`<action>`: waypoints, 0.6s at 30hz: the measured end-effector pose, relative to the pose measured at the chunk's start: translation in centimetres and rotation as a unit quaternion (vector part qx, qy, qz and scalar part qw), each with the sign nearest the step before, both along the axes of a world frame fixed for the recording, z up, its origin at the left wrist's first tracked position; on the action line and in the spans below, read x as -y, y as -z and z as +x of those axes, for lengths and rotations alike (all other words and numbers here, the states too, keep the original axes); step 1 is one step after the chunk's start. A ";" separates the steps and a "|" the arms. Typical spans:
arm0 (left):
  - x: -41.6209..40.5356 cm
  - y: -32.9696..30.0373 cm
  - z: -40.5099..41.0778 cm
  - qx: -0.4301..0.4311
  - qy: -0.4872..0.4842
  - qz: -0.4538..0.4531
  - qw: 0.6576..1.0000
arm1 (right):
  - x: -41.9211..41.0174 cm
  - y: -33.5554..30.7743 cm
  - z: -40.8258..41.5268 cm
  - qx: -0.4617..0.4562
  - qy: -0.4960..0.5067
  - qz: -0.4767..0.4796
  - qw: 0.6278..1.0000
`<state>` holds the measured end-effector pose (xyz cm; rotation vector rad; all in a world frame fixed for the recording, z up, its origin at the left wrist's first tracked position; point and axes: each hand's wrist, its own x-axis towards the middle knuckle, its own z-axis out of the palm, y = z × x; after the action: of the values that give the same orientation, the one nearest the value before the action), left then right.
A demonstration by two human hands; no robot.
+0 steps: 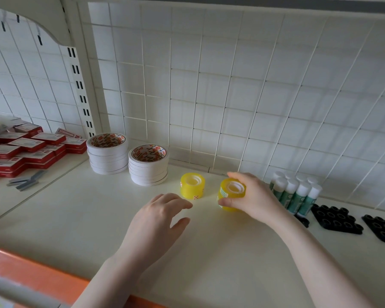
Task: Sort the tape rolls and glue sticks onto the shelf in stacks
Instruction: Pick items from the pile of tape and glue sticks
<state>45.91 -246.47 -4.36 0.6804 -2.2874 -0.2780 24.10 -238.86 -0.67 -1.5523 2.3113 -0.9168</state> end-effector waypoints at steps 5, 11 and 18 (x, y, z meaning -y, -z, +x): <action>0.1 0.1 0.0 0.001 -0.003 0.003 1.000 | -0.6 0.1 -0.3 0.021 -0.009 0.001 1.000; 0.1 0.1 0.0 0.007 -0.001 0.004 1.000 | -0.7 0.2 -0.4 0.014 0.016 -0.024 0.999; 0.1 0.0 0.2 0.010 0.001 0.006 1.000 | -0.5 0.4 -0.2 0.027 0.015 -0.038 0.999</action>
<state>46.07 -246.59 -4.32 0.6900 -2.3073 -0.2886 23.91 -238.36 -1.07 -1.5062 2.2932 -1.0529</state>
